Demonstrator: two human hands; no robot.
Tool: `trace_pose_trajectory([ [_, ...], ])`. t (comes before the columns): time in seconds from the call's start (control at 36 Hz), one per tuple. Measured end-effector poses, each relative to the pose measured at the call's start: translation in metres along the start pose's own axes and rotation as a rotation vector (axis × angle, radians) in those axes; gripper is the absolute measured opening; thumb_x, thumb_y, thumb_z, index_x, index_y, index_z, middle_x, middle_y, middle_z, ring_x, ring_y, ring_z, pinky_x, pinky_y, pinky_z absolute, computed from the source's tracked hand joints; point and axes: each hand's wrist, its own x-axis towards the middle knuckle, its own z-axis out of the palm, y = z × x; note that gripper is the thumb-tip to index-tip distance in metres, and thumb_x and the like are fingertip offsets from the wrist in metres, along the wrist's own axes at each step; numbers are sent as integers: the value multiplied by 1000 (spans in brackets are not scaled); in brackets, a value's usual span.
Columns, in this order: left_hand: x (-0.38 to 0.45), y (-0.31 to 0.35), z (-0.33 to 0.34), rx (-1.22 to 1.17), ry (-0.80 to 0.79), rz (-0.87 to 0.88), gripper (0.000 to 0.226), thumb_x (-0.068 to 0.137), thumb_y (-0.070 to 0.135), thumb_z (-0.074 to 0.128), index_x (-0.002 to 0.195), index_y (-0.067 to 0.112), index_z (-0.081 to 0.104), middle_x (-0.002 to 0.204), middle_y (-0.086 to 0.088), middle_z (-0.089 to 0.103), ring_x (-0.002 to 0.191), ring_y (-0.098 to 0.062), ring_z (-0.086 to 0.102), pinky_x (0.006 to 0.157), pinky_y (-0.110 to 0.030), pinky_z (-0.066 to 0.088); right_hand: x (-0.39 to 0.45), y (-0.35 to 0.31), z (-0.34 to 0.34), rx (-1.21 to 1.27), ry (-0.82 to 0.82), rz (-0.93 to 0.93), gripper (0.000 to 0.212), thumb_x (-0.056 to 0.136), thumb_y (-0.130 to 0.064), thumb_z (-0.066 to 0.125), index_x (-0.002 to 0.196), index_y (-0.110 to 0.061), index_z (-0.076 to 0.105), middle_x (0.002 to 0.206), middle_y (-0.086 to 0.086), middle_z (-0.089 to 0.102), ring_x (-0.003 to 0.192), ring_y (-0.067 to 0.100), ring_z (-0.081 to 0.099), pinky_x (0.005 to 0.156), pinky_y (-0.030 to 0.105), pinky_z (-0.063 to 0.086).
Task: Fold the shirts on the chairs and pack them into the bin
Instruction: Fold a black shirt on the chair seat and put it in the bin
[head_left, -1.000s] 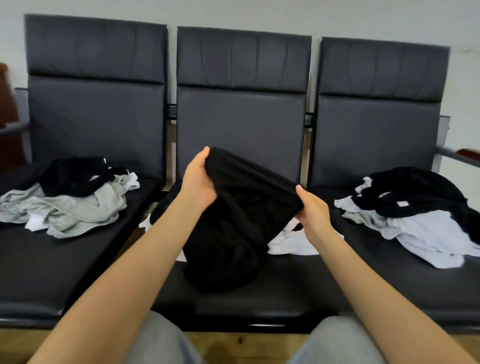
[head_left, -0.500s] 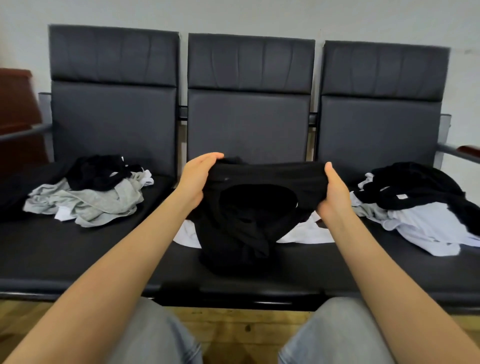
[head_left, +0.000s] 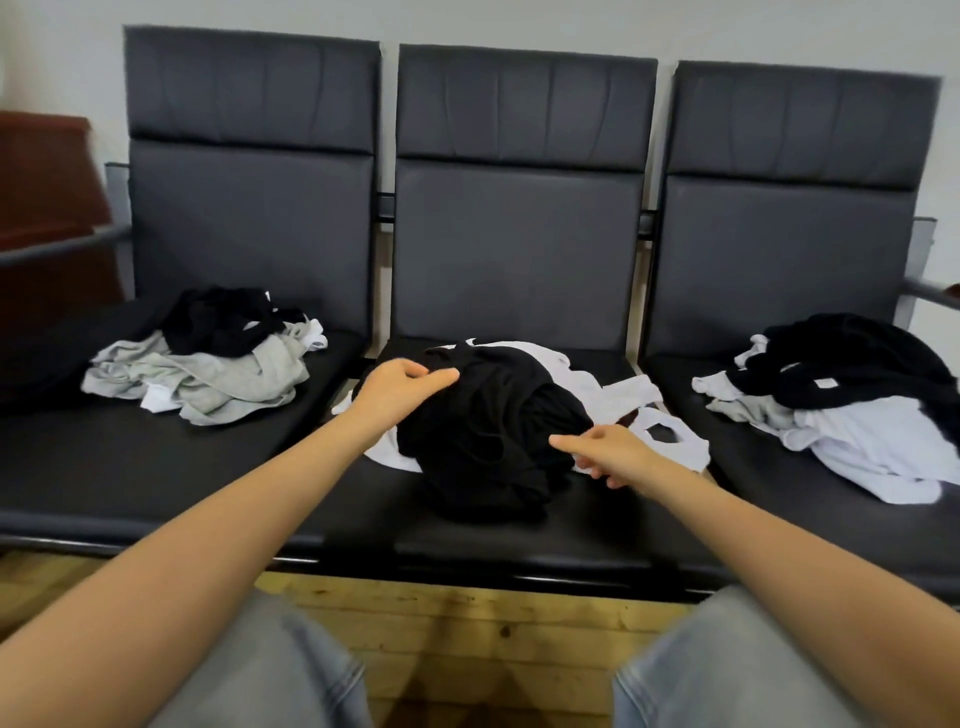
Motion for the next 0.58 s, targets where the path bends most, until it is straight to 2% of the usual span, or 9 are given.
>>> trace_pose_trajectory([
  [0.06,-9,-3,0,96,-122,-41,52,73,60,70,62,22,37,63,1,35,61,-11,37,61,-27,30,0,2,6,-72,-24,-91,46,79,-53,72,108,-20,60,91,-4,59,80,10,56,62,20,40],
  [0.11,-15,-6,1,171,-189,-38,60,76,55,72,59,23,24,57,3,25,54,-12,29,56,-27,25,1,4,9,-128,32,-215,52,76,-51,76,119,-27,56,98,-6,56,88,10,56,75,23,45],
  [0.17,-20,-9,0,200,-247,1,61,77,49,74,57,22,23,56,4,25,54,-11,28,57,-27,25,2,3,15,-188,125,-350,46,77,-51,75,113,-30,57,95,-6,55,82,9,55,82,28,48],
  [0.25,-23,-15,-9,220,-304,29,61,78,42,76,56,23,22,55,6,21,52,-10,22,54,-28,18,-3,-9,25,-179,230,-441,31,82,-57,65,92,-28,62,85,-8,60,74,8,56,74,28,49],
  [0.33,-21,-26,-16,279,-351,53,53,80,35,76,56,21,31,53,7,27,51,-8,25,50,-23,22,-2,-18,35,-268,216,-422,36,81,-62,63,85,-26,64,84,-8,63,77,7,58,73,28,49],
  [0.42,-22,-31,-17,312,-327,77,45,86,27,71,55,19,40,47,12,36,48,-3,33,54,-19,30,5,-16,46,-386,192,-442,17,84,-48,66,84,-31,68,79,-10,61,80,8,56,77,31,48],
  [0.44,-24,-29,-16,252,-293,82,45,89,26,68,55,20,39,47,13,36,49,-2,34,55,-19,31,6,-19,47,-382,173,-463,17,85,-38,67,73,-27,66,69,-8,58,72,8,53,74,31,46],
  [0.5,-26,-17,-16,-58,-173,39,39,95,24,60,60,20,42,56,10,42,59,-6,42,60,-19,36,9,-32,41,-226,153,-470,31,88,-22,64,59,-17,52,59,-4,46,61,10,42,68,30,38],
  [0.58,-25,12,-26,-775,-101,-75,19,99,26,51,86,16,60,84,0,65,81,-16,62,73,-24,50,-5,-69,7,495,169,-292,27,95,-15,52,68,-16,52,68,0,51,65,11,46,69,28,39],
])
